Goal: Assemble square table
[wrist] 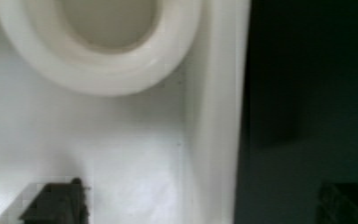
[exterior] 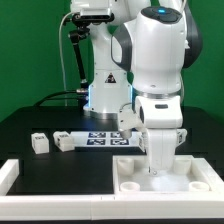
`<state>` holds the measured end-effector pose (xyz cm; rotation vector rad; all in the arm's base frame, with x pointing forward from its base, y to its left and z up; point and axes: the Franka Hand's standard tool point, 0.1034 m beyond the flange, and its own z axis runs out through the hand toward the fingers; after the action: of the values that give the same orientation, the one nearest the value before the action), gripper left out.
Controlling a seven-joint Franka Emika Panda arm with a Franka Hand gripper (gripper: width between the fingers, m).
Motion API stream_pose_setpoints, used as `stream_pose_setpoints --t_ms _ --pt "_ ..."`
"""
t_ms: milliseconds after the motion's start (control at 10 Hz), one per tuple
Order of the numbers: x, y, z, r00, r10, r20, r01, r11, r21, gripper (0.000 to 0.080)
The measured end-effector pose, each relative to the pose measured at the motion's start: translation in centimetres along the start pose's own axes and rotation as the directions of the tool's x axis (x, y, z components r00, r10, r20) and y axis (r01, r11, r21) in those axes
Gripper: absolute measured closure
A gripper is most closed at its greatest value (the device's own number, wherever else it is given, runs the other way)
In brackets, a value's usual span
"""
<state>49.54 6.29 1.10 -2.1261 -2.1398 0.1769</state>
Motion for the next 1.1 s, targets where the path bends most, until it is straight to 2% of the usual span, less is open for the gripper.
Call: stream_pose_setpoints --t_ms 300,400,600,800,900,1000,1100 --pt "0.0 0.0 -0.1 1.000 0.002 0.001 -0.002 1.000 -0.001 0.0151" --pt "0.0 -0.6 -0.9 0.999 0.035 0.008 -0.035 0.999 -0.007 0.0151" --pt "0.8 -3.3 -2.8 0.986 0.165 0.028 -0.165 0.986 -0.021 0.0151" --pt "2.7 -5.4 -4.0 0.946 0.321 0.042 -0.319 0.947 -0.036 0.0151" --pt "3.3 -5.5 -4.1 0.910 0.412 0.041 -0.410 0.911 -0.040 0.0151" --pt "3.4 -5.0 -4.6 0.895 0.445 0.031 -0.443 0.895 -0.054 0.0151" --pt "3.3 -5.1 -4.5 0.874 0.484 0.029 -0.482 0.874 -0.053 0.0151"
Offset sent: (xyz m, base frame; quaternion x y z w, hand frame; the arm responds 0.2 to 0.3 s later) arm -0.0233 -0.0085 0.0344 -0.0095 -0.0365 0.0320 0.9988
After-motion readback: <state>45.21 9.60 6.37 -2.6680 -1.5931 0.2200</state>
